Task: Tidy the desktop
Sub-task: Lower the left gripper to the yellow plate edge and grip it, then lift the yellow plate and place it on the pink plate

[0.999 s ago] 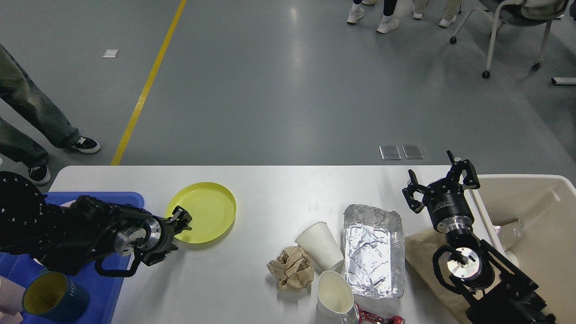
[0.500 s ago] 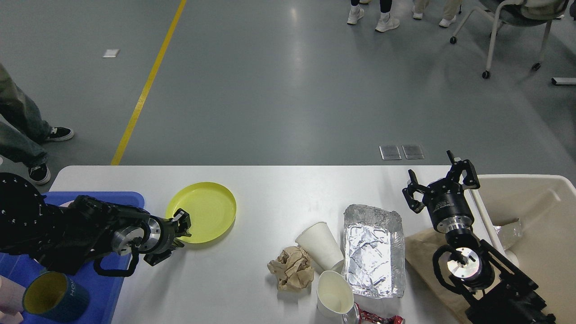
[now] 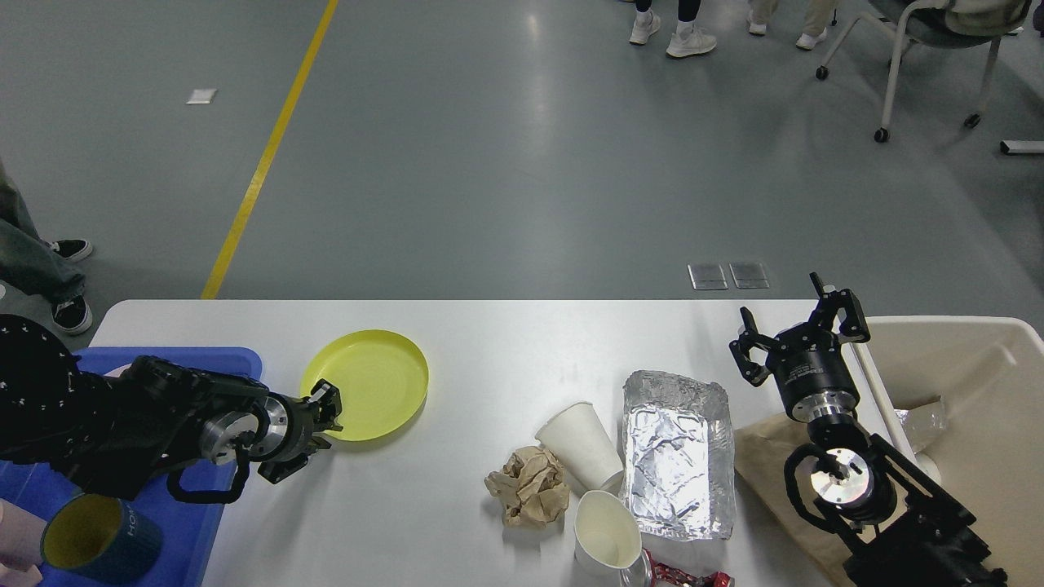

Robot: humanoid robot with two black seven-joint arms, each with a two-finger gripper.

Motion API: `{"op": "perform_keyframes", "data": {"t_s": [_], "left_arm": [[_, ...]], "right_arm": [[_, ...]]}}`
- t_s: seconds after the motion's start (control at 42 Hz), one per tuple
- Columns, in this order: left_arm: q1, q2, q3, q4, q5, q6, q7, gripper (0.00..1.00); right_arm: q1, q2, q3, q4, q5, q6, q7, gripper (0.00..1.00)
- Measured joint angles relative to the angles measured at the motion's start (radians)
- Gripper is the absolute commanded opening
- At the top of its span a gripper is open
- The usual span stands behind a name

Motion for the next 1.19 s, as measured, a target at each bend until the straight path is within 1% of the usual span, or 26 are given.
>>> {"op": "perform_keyframes", "data": {"t_s": [0.143, 0.357, 0.405, 0.428, 0.476, 0.5, 0.88, 0.976, 1.095, 1.142, 1.19], "left_arm": [[0.006, 0.001, 0.001, 0.000, -0.011, 0.001, 0.000, 0.19], [0.015, 0.010, -0.001, 0.001, -0.029, 0.002, 0.000, 0.18], [0.015, 0.011, -0.001, 0.001, -0.030, 0.002, 0.000, 0.14], [0.015, 0.011, -0.001, 0.001, -0.030, 0.002, 0.000, 0.08], [0.015, 0.012, -0.001, 0.001, -0.032, 0.001, 0.000, 0.04], [0.015, 0.012, -0.001, 0.001, -0.033, 0.000, 0.000, 0.00], [0.000, 0.026, 0.003, -0.008, -0.043, -0.035, 0.002, 0.00], [-0.016, 0.031, 0.013, -0.013, -0.041, -0.077, 0.016, 0.00], [-0.073, 0.047, 0.056, -0.051, -0.034, -0.144, 0.058, 0.00], [-0.134, 0.057, 0.099, -0.093, -0.032, -0.181, 0.070, 0.00], [-0.182, 0.065, 0.129, -0.125, -0.030, -0.205, 0.072, 0.00]], "right_arm": [[0.000, 0.000, 0.000, 0.000, 0.000, 0.000, 0.000, 1.00], [0.000, 0.001, 0.000, 0.000, 0.000, 0.000, 0.000, 1.00], [0.000, 0.000, 0.000, 0.000, 0.000, 0.000, 0.000, 1.00], [0.000, 0.000, 0.000, 0.000, 0.000, 0.000, 0.000, 1.00], [0.000, 0.000, 0.000, 0.000, -0.001, 0.000, 0.000, 1.00], [0.000, 0.000, 0.000, 0.000, -0.001, 0.000, 0.000, 1.00], [0.000, 0.000, 0.000, 0.000, -0.001, 0.000, 0.000, 1.00], [0.000, 0.000, 0.000, 0.000, -0.001, 0.000, 0.000, 1.00], [0.000, 0.001, 0.000, 0.000, 0.000, 0.000, 0.000, 1.00], [0.000, 0.001, 0.000, 0.000, 0.000, 0.000, 0.000, 1.00], [0.000, 0.001, 0.000, 0.000, 0.000, 0.000, 0.000, 1.00]]}}
